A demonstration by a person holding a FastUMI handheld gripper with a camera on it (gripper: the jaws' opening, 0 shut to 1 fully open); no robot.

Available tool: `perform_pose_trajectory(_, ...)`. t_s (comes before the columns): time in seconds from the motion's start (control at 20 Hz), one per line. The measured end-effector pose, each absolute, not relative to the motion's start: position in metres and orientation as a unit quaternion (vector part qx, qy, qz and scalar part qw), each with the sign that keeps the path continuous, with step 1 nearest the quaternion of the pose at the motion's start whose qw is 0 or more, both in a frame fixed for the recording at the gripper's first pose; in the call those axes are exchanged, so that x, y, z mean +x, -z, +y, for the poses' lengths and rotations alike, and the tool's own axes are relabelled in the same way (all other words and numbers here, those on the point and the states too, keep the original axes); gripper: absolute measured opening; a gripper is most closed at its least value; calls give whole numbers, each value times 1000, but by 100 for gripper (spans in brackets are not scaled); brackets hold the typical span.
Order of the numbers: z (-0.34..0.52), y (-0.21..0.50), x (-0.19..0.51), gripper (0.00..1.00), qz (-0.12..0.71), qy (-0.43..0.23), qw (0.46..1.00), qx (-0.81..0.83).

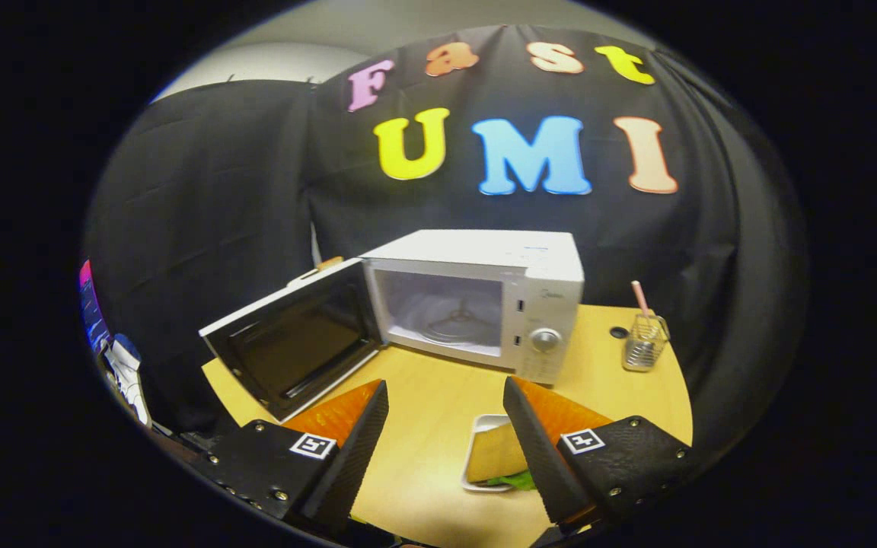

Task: Open the microwave, put the food inside, and close the microwave door.

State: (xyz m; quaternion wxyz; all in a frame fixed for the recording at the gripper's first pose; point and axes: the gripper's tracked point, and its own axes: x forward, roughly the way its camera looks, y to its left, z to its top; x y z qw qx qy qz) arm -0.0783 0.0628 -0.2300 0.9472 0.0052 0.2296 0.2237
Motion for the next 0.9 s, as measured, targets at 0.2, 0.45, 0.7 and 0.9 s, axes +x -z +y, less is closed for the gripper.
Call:
perform_pose_trajectory(0.2,10,259,-55,92,282,-188,939,57)
perform_pose_trajectory(0.45,-12,319,-43,92,348,-186,911,120)
perform_pose_trajectory(0.7,-9,363,-40,92,414,-194,868,192)
perform_pose_trajectory(0.9,-1,381,-44,67,448,-203,844,215)
